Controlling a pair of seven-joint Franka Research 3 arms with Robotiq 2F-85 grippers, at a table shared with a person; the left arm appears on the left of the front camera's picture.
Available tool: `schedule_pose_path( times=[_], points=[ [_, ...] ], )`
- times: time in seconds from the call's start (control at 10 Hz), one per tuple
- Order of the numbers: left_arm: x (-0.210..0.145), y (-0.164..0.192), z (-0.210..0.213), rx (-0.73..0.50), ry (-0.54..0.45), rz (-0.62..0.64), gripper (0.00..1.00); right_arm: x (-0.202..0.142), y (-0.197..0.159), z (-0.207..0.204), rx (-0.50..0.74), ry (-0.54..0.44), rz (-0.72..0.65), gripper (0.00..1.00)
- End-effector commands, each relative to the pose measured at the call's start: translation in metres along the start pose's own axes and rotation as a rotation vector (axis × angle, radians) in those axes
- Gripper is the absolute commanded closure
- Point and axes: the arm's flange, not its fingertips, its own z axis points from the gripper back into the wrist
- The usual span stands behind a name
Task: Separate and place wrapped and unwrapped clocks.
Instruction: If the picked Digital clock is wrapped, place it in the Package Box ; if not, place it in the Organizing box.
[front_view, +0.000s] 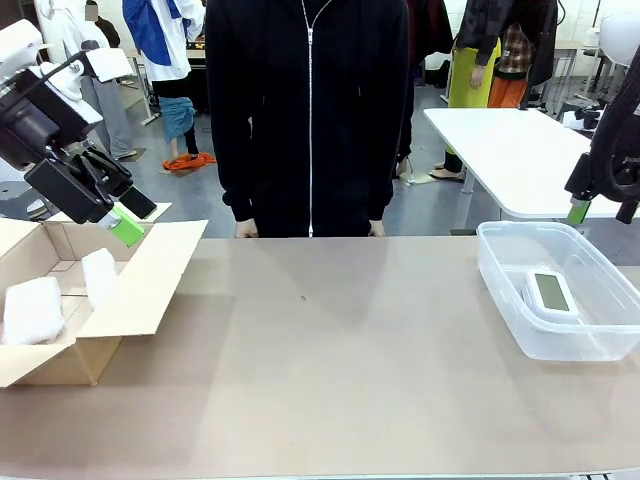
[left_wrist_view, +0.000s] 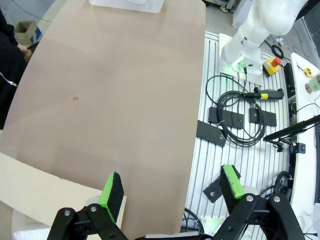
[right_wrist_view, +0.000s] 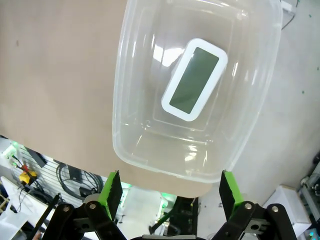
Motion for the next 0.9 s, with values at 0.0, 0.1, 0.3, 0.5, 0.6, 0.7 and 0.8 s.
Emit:
schedule_pose_path(
  times=[0.0,0.1,0.3,0.5,0.6,0.7,0.8],
  points=[
    [-0.0018,0.0001,0.0001,-0.012,-0.011,-0.022,0.00,-0.0012,-0.0018,0.0030,0.012,0.005,0.017,0.00],
    [-0.0018,0.0001,0.0001,-0.012,-0.011,-0.022,0.00,-0.0012,-0.0018,0.0030,0.012,0.005,0.017,0.00],
    [-0.0018,0.0001,0.0001,-0.012,-0.011,-0.022,0.00,-0.0012,-0.0018,0.0030,0.012,0.005,0.017,0.00],
    [-0.0018,0.0001,0.0001,-0.012,-0.011,-0.022,0.00,-0.0012,-0.0018,0.0030,0.012,0.005,0.017,0.00],
    [-0.0018,0.0001,0.0001,-0.012,-0.011,-0.022,0.00,-0.0012,-0.0018,0.0030,0.012,0.005,0.017,0.00],
    [-0.0018,0.0001,0.0001,-0.012,-0.011,-0.022,0.00,-0.0012,-0.0018,0.0030,0.012,0.005,0.017,0.00],
    [-0.0018,0.0001,0.0001,-0.012,-0.011,-0.022,0.00,-0.0012,-0.0018,0.0030,0.012,0.005,0.017,0.00]
  ],
)
